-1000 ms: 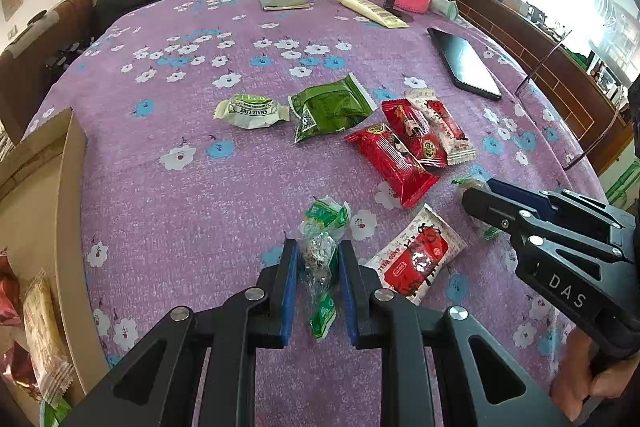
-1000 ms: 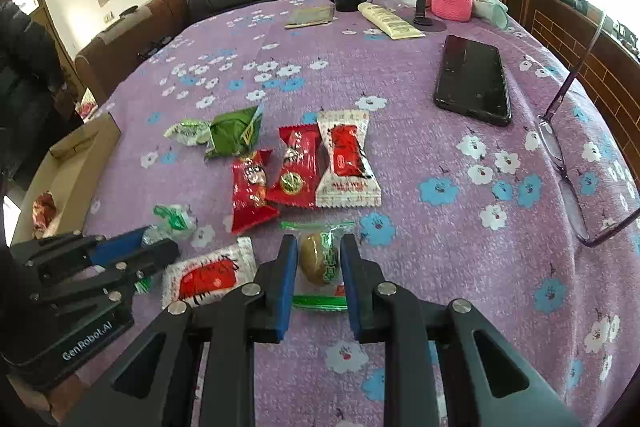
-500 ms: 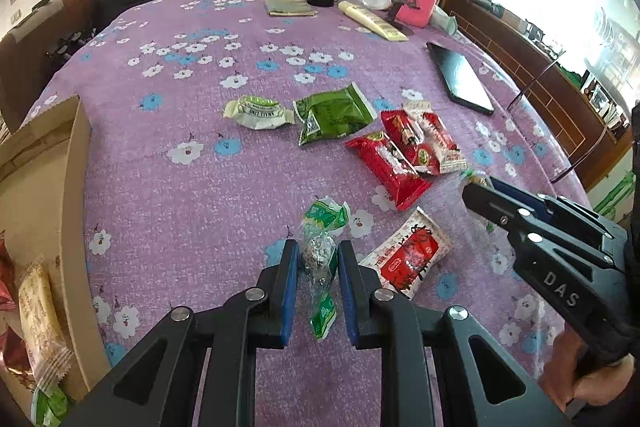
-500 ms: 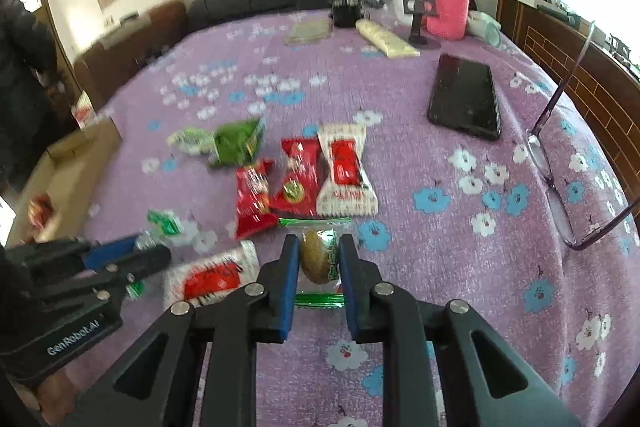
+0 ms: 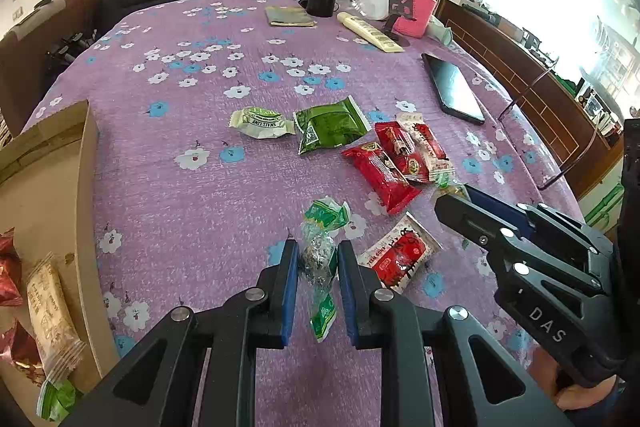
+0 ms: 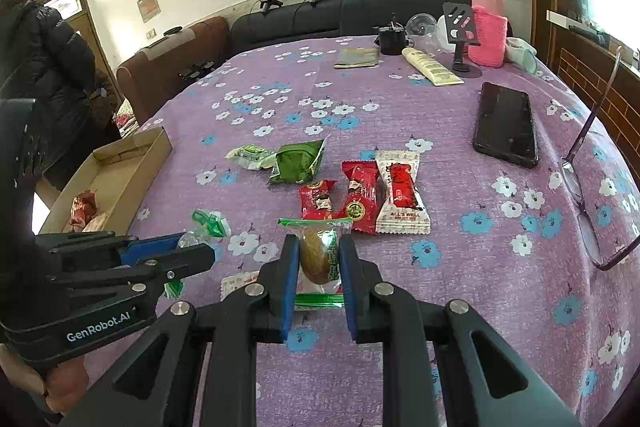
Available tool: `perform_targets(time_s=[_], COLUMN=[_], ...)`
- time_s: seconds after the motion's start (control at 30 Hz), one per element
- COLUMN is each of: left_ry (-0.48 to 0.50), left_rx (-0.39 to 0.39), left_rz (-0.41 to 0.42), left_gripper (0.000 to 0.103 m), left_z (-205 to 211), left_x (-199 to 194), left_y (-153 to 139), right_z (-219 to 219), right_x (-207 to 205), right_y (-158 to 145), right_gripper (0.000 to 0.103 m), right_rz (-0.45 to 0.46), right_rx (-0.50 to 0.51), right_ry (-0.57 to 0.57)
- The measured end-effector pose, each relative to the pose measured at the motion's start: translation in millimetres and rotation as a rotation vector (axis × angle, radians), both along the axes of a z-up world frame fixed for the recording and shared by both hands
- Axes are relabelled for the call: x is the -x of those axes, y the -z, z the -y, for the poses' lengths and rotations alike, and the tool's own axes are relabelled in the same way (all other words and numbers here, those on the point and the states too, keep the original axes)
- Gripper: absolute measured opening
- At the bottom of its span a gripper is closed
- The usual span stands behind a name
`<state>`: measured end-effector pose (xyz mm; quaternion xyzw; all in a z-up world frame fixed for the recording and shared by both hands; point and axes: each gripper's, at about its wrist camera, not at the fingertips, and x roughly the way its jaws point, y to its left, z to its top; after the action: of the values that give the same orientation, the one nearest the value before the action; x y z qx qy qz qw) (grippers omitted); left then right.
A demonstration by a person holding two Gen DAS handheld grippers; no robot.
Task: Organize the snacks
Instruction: 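Grasp a clear green-wrapped candy with the left tool while the right tool grasps a small clear packet, then carry both packets into the box and release them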
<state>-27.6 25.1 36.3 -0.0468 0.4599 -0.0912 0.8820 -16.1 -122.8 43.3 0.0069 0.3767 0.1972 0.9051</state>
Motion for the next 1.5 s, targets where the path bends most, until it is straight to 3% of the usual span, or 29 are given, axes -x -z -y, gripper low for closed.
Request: perform_targets(time_s=[0.9, 1.5], left_ry=[-0.018, -0.170], left_rx=[0.092, 0.144], left_rz=[0.042, 0.088], left_gripper=[0.019, 0.020], left_z=[-34.1, -113.6], left_x=[26.2, 57.0], left_y=[-26.1, -37.3], right_z=[-44.0, -122.0], right_x=[23.5, 48.9], right_y=[-17.2, -29.1], right_gripper=[0.019, 0.019], right_rz=[-0.058, -0.052], right_rx=[-0.027, 0.014], right_ry=[-0.129, -0.315])
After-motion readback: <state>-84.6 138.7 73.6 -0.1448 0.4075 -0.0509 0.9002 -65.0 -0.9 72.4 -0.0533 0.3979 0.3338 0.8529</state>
